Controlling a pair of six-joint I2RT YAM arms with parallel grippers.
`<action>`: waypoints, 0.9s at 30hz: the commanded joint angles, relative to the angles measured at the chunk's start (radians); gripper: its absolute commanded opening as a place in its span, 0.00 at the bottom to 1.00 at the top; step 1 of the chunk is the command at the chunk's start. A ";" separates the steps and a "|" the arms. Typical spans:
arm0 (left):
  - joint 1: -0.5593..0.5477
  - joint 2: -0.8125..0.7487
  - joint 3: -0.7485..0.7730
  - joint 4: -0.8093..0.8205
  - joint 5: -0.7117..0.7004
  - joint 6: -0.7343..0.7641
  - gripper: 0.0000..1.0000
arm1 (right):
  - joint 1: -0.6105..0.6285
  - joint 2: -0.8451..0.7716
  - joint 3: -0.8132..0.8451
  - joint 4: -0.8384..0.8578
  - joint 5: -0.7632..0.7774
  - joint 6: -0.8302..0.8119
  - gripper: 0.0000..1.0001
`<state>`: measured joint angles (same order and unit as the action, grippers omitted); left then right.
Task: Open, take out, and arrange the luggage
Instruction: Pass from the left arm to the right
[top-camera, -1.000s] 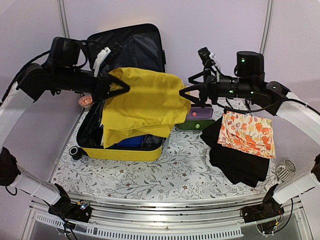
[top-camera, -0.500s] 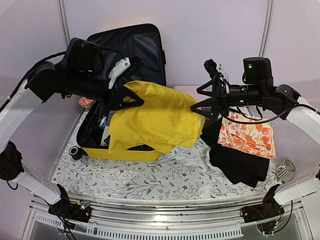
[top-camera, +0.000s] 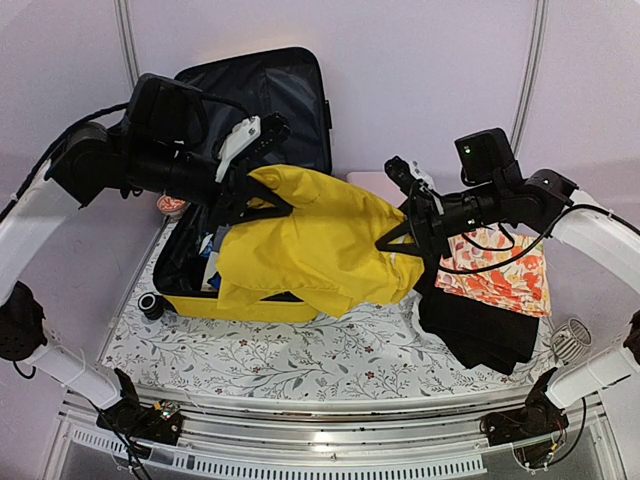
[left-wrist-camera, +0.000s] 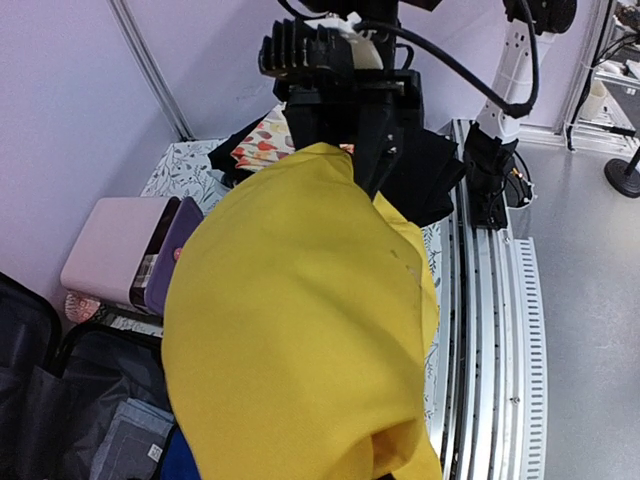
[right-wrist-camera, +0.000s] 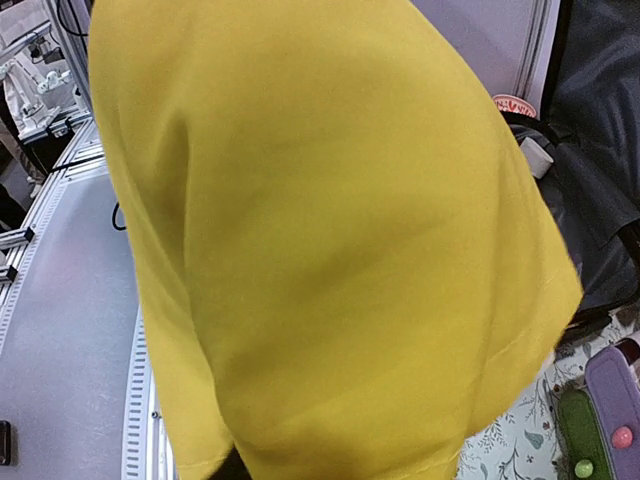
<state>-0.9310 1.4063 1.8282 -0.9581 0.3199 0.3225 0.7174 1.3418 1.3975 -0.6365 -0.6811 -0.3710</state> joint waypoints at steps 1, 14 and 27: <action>-0.017 -0.043 0.022 0.095 0.062 0.097 0.00 | 0.007 -0.029 0.004 0.008 0.004 0.012 0.06; -0.017 0.010 -0.187 0.559 0.066 -0.011 0.00 | 0.008 -0.262 0.083 -0.300 0.286 0.458 0.02; -0.017 0.279 -0.124 0.960 0.429 -0.297 0.00 | 0.007 -0.432 0.278 -0.726 0.549 0.853 0.01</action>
<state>-0.9642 1.6089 1.6226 -0.1989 0.6048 0.1562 0.7284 0.9573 1.5795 -1.1908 -0.2817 0.3317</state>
